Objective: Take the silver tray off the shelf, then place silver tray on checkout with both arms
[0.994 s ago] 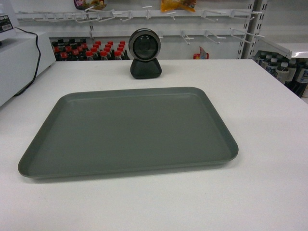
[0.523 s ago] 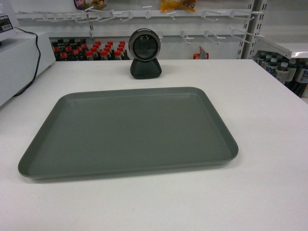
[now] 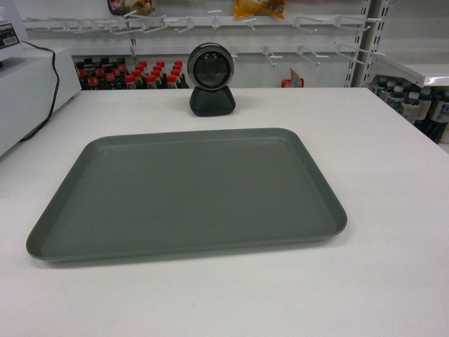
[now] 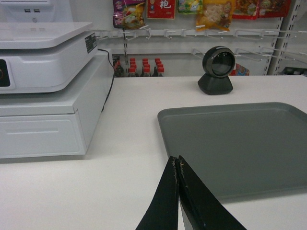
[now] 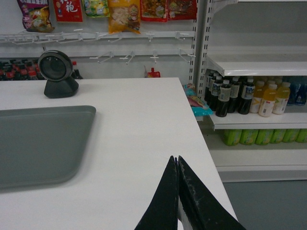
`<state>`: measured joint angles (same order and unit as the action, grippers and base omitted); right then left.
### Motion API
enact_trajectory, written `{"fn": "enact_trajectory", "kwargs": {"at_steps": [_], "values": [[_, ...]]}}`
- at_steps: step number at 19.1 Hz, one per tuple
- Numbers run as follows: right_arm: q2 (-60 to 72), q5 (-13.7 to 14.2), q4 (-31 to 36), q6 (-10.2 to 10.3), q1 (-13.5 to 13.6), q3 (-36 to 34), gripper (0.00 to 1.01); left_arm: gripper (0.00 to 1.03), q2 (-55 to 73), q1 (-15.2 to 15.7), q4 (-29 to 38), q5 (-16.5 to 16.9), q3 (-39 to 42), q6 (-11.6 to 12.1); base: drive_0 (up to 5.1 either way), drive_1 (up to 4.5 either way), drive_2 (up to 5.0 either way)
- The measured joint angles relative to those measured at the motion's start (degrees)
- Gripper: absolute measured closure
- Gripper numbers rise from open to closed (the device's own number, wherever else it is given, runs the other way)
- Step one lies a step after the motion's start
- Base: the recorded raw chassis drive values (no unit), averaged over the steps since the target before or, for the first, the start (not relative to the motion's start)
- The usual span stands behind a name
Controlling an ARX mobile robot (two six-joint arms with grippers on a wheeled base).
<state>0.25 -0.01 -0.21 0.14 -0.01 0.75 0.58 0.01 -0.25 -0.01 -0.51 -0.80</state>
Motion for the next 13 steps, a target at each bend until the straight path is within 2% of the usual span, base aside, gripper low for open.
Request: {"fn": "enact_trajectory", "kwargs": {"at_steps": [2,3,7,9,13], "values": [[0.0,0.0,0.0,0.0,0.0,0.0,0.99,1.01,0.0,0.0,0.0,0.0,0.0,0.0,0.0,0.0,0.0],[0.0,0.0,0.0,0.0,0.0,0.0,0.89,0.95,0.0,0.0,0.0,0.0,0.0,0.0,0.0,0.0,0.0],[0.0,0.0,0.0,0.0,0.0,0.0,0.58,0.64,0.0,0.0,0.0,0.0,0.0,0.0,0.0,0.0,0.0],[0.0,0.0,0.0,0.0,0.0,0.0,0.36,0.43,0.0,0.0,0.0,0.0,0.0,0.0,0.0,0.0,0.0],[0.0,0.0,0.0,0.0,0.0,0.0,0.02,0.08,0.0,0.0,0.0,0.0,0.0,0.0,0.0,0.0,0.0]]}}
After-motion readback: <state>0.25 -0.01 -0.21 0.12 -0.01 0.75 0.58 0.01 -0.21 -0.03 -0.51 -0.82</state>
